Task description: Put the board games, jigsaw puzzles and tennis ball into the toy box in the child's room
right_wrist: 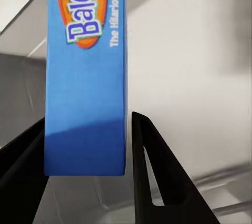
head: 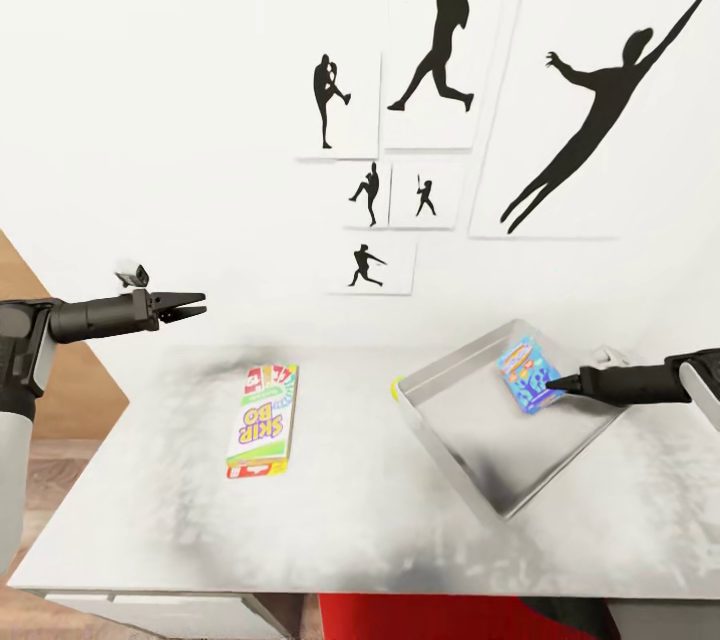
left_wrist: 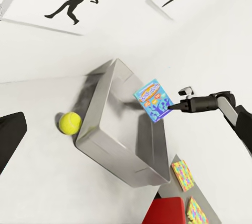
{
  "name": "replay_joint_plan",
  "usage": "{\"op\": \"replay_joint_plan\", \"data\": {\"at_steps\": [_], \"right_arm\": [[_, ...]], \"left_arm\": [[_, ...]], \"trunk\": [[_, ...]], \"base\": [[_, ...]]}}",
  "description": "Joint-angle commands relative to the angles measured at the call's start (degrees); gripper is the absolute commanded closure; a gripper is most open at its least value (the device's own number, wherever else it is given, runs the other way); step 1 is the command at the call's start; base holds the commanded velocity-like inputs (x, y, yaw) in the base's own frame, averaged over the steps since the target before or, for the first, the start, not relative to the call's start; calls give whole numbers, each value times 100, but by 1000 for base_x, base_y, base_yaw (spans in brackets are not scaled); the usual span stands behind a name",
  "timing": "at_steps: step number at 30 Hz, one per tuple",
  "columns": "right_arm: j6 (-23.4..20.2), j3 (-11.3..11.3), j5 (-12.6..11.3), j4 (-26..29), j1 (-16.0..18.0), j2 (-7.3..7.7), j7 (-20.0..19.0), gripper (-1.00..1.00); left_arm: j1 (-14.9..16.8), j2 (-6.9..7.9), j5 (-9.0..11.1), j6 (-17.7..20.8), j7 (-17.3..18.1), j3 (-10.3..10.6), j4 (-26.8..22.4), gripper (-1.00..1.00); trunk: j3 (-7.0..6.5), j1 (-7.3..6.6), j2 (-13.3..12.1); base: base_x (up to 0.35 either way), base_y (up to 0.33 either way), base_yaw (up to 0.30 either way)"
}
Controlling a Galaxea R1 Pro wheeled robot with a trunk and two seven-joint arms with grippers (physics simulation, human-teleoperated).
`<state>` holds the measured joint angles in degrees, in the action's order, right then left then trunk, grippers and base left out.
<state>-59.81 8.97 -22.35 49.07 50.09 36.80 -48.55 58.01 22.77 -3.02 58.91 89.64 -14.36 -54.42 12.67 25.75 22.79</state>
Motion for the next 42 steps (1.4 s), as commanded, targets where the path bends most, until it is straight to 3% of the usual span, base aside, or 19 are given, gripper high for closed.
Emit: {"op": "replay_joint_plan", "data": {"at_steps": [1, 11, 18, 27, 34, 42], "right_arm": [[-19, 15, 1, -8, 9, 5, -22, 100], [-19, 17, 34, -48, 48, 3, -22, 100], [-19, 17, 284, -121, 173, -4, -22, 100], [-19, 17, 405, -158, 250, -98, -22, 100], [-19, 17, 810, -229, 329, -188, -22, 100], [-19, 17, 873, -254, 406, -191, -22, 100]], "left_arm": [[5, 0, -32, 60, 36, -5, -3, -100], [2, -1, -32, 59, 36, -5, 0, -100], [4, 0, -32, 59, 36, -5, -3, -100], [6, 0, -32, 59, 36, -1, -1, -100], [9, 5, -32, 59, 36, 3, -3, -100], [9, 4, -32, 59, 36, 3, -1, -100]], "trunk": [[22, 3, 13], [116, 3, 13], [182, 3, 13], [267, 3, 13], [333, 3, 13], [408, 3, 13]], "base": [[0, 0, 0], [0, 0, 0], [0, 0, 0], [0, 0, 0], [0, 0, 0], [0, 0, 0]]}}
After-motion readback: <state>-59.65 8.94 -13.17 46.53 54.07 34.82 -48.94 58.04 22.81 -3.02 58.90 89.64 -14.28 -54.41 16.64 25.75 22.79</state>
